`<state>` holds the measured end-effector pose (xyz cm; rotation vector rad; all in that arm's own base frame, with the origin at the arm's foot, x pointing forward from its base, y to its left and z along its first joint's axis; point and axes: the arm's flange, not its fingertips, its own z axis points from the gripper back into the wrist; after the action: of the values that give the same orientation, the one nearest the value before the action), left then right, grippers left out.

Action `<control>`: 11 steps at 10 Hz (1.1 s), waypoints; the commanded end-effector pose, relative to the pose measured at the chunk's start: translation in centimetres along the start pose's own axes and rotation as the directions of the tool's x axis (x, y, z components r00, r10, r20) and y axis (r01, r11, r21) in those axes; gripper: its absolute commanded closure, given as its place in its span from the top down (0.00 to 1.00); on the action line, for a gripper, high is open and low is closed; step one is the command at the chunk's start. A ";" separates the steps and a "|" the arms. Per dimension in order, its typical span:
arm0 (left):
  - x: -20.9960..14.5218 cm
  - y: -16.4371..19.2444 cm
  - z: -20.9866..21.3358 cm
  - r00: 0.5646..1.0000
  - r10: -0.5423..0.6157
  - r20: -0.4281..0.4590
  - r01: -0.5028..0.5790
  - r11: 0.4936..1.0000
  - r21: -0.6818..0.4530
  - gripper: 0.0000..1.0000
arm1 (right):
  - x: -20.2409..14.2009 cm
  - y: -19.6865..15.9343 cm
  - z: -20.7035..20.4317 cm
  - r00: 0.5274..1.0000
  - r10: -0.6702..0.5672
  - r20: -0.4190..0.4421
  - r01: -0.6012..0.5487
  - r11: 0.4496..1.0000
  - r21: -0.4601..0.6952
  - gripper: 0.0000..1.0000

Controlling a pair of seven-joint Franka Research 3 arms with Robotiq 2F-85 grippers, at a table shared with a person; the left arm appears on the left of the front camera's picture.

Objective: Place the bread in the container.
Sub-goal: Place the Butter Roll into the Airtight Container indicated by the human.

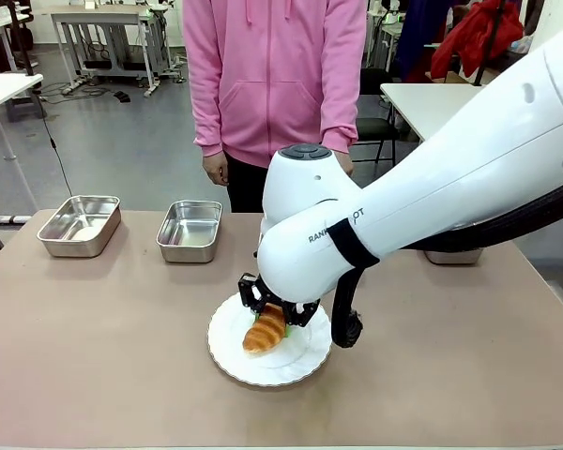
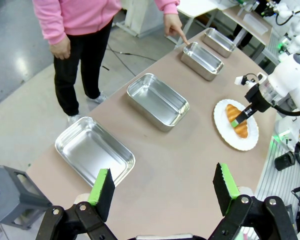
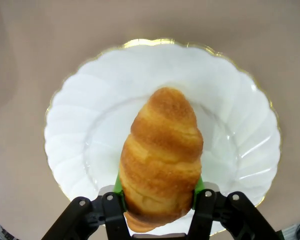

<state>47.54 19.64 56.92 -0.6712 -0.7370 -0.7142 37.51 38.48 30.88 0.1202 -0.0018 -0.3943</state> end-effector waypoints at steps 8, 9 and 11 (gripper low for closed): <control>-0.1 -0.2 0.0 1.000 -0.013 0.003 0.013 1.000 -0.004 1.00 | 17.1 -6.7 16.0 0.929 0.331 0.168 -0.351 0.929 0.112 0.56; -0.1 -0.2 0.0 1.000 -0.013 0.003 0.013 1.000 -0.004 1.00 | 19.5 -6.9 15.3 0.927 0.346 0.148 -0.363 0.925 0.111 0.56; -0.1 -0.2 0.0 1.000 -0.013 0.003 0.013 1.000 -0.004 1.00 | 23.4 -7.2 14.1 0.903 0.421 0.086 -0.429 0.897 0.110 0.56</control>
<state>47.54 19.66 56.92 -0.6711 -0.7369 -0.7139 54.11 21.42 43.31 0.2138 -0.1621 -0.0156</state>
